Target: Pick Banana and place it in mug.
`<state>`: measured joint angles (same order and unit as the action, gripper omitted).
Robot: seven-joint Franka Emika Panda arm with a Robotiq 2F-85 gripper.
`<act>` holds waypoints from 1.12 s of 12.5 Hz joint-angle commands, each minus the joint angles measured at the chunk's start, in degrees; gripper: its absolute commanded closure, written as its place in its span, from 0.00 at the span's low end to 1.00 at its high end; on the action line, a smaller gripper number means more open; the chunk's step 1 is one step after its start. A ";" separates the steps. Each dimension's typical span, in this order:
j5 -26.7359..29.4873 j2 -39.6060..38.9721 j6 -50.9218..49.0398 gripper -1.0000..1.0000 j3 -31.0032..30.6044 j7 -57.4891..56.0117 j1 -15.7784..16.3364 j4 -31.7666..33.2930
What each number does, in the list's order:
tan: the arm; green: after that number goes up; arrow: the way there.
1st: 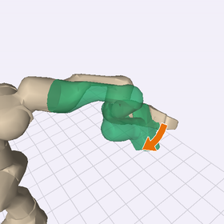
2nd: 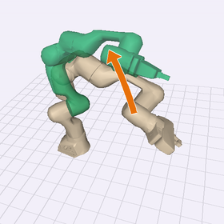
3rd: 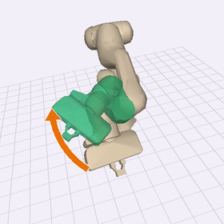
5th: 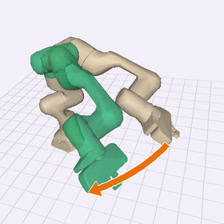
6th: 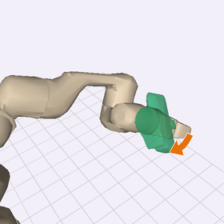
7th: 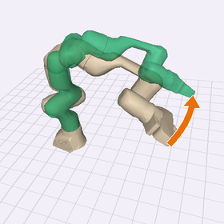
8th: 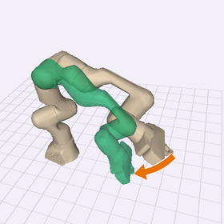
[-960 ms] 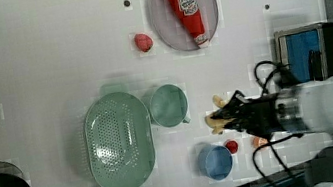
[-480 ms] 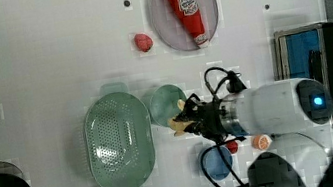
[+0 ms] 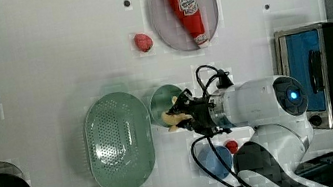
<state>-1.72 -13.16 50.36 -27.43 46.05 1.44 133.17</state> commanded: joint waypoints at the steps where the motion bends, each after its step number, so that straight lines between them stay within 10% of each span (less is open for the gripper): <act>1: -1.11 0.45 2.90 0.27 -0.05 5.18 0.24 -1.30; 4: -1.11 1.89 2.46 0.00 0.41 5.21 0.13 -1.16; 14: -0.90 20.67 -19.67 0.00 11.11 -13.25 -2.15 -8.23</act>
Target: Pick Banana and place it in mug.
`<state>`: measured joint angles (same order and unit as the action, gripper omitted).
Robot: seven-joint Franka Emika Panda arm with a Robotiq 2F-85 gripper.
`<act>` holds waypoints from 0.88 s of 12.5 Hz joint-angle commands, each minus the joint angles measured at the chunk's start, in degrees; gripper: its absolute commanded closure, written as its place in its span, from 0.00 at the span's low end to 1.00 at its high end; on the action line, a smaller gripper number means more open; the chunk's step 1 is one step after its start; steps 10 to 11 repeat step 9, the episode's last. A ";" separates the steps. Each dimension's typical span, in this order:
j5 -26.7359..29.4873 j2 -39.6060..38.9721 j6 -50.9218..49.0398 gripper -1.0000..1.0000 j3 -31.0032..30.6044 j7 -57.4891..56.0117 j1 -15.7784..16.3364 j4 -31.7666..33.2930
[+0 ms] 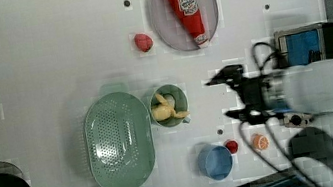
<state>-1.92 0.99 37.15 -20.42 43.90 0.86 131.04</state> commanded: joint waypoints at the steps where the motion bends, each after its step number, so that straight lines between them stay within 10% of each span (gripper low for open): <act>1: -0.69 8.03 -8.80 0.00 6.71 -15.49 -1.85 -7.78; 11: -0.69 10.50 -26.42 0.00 22.33 -40.31 -2.29 -20.90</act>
